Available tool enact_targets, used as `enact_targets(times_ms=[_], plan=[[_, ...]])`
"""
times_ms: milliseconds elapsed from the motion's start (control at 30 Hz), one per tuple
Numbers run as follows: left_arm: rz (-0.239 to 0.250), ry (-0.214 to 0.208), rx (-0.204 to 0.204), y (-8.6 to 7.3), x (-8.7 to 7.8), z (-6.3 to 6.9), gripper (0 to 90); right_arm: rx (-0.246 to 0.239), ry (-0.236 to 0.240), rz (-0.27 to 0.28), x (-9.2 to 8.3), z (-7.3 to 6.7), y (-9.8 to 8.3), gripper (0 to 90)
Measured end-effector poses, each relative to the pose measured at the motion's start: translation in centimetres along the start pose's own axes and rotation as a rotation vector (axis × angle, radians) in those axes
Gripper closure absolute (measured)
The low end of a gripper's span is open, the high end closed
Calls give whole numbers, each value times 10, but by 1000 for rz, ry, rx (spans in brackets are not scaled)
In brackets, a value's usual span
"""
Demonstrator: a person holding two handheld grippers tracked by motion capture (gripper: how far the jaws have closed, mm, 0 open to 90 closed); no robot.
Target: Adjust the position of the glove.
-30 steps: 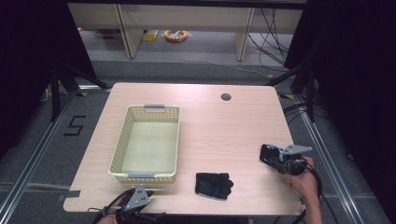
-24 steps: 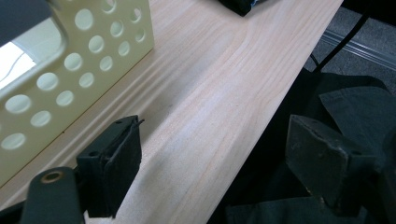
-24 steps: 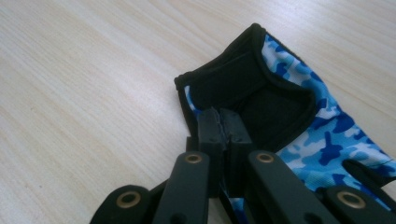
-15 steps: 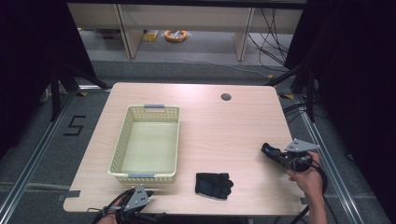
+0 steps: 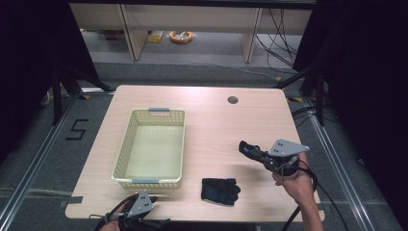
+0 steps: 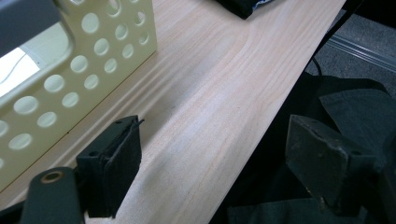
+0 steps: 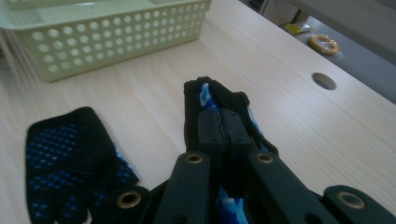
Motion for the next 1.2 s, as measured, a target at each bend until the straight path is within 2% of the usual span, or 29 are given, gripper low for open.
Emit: enact_targets(times_ms=[33, 167, 200, 267, 333, 367, 433, 467, 500, 533, 567, 667, 700, 767, 800, 867, 900, 933, 967, 1067, 1100, 1133, 1167, 1200], plan=[[0, 0, 0, 0, 0, 0, 181, -12, 20, -4, 3, -3, 2, 895], [-4, 2, 9, 0, -1, -1, 181, -14, 41, -12, 12, -11, 4, 895], [-4, 1, 31, 1, -2, -3, 181, -2, 61, -9, 16, -16, 6, 895], [0, 2, 1, 0, 0, -1, 181, -15, 68, -2, 17, -17, 7, 895], [-6, -3, 3, 0, 0, 0, 181, -20, 89, -4, 20, -21, 8, 895], [-8, 3, 7, 0, 0, -1, 181, -4, 88, -9, 21, -25, 8, 895], [4, -2, -4, 0, -1, 0, 181, -23, 104, 1, 23, -28, 10, 895], [4, 0, -2, 0, -2, 0, 181, -17, 111, 3, 24, -31, 11, 895], [3, -14, -10, 0, -1, 0, 181, -39, 121, 2, 24, -33, 13, 895], [-7, -2, 11, 1, -2, -1, 181, -35, 124, 0, 25, -36, 14, 895], [1, 2, 28, 1, -2, -2, 181, -51, 127, -4, 26, -38, 15, 895], [5, -5, 19, 1, -2, -2, 181, -58, 149, 0, 29, -46, 17, 895], [3, -8, -9, 0, -2, 0, 181, -67, 158, 0, 31, -49, 18, 895], [7, -6, -12, 1, -2, 1, 181, -73, 164, -5, 33, -53, 18, 895], [4, -6, 22, 1, -3, -1, 181, -81, 174, -12, 35, -55, 18, 895], [8, 1, -6, 1, -2, 0, 181, -89, 184, -16, 37, -59, 18, 895], [10, 2, -4, 1, -2, 0, 180, -93, 192, -14, 38, -61, 18, 895], [4, 5, 19, 1, -3, -2, 181, -83, 194, -21, 37, -63, 18, 895], [2, 5, 18, 1, -3, -2, 181, -102, 201, -17, 39, -64, 18, 895], [0, 1, 5, 1, -3, -1, 181, -88, 199, -22, 38, -67, 18, 895], [1, 1, 33, 2, -3, -2, 181, -93, 200, -23, 38, -68, 18, 895], [0, 4, 6, 1, -3, 0, 181, -90, 204, -26, 38, -69, 18, 895], [2, 4, 19, 1, -3, -1, 181, -92, 212, -21, 38, -71, 18, 895], [11, -2, -12, 1, -2, 0, 181, -108, 219, -17, 39, -71, 19, 895]])
Point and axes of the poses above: each handheld gripper's, and its own axes: x roughly forward along the jaws, y roughly out of its top, z roughly to its right, the point moved 1 cm from there along x, roughly forward along the jaws, and after that the axes turned 3 degrees about z, right-handed, at the moved point
